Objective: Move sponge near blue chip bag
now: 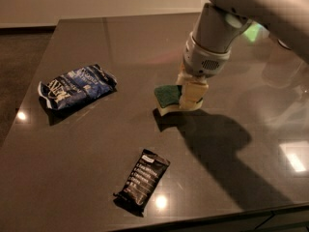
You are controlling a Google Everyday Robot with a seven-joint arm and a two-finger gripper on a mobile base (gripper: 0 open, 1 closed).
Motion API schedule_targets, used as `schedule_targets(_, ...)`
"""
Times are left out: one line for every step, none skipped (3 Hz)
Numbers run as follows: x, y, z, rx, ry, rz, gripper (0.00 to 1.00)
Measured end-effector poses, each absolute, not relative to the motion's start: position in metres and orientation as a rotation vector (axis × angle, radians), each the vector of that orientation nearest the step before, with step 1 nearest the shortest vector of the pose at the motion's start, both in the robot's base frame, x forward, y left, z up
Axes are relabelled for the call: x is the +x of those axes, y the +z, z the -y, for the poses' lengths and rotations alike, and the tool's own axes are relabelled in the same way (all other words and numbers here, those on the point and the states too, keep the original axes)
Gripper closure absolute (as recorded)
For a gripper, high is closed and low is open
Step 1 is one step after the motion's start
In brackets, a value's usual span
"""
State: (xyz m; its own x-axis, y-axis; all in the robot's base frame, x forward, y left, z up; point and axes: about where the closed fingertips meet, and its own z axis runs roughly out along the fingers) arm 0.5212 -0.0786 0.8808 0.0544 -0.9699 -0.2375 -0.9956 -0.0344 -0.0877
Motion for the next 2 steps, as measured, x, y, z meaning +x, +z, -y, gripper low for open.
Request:
schedule_targets(0.530,0.890,0.046,-2.095,0.188,-1.980,1.00)
schedule_targets(0.539,0.891,0.015,-2.069,0.204,-1.986,1.00)
